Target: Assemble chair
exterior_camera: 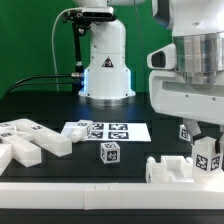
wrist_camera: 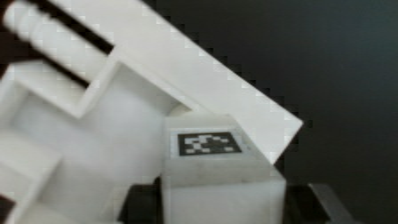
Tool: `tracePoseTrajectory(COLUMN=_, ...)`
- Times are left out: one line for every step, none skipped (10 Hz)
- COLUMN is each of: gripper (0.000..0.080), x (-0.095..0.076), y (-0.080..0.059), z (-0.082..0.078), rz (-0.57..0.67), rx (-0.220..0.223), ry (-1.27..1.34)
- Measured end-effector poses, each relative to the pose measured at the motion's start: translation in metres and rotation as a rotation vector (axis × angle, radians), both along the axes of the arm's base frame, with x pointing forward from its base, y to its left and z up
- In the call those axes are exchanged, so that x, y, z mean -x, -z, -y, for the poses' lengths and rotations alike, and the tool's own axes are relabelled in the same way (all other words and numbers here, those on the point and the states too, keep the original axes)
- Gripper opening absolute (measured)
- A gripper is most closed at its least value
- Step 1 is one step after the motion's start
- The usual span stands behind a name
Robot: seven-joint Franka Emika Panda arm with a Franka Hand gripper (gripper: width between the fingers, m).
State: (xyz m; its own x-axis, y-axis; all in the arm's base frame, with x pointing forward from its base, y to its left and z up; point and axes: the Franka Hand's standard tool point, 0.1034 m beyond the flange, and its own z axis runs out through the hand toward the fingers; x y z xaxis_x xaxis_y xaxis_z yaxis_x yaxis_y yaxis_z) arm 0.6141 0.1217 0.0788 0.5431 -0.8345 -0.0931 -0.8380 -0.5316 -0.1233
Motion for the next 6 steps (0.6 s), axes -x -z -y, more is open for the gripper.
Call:
tracePoseTrajectory(gripper=0.0287, x=-0.0002, y=-0.0001, z=0.0012, rz=-0.013, rx=-0.016, ry=0.095)
tracePoseTrajectory(gripper=0.0287, x=-0.0001, y=0.0000, z=0.0008, rz=-0.015, rx=-0.019, ry=0.112)
tracePoseTrajectory(gripper=0.0287, x=-0.0001, y=0.0000, z=0.0009, rz=-0.018, rx=-0.022, ry=0.129)
tracePoseTrajectory(gripper=0.0287, x=-0.0002, y=0.0003, z=0.0013, rz=-0.006, rx=-0.017, ry=0.056)
tracePoseTrajectory(gripper=0.0496, x=-0.0017, y=0.0005, z=0.0061, rz=0.031, rx=-0.004, ry=-0.142)
tracePoseTrajectory(gripper=0.0496, x=-0.0012, y=0.0006, z=0.0075, rz=0.054, rx=0.008, ry=-0.332)
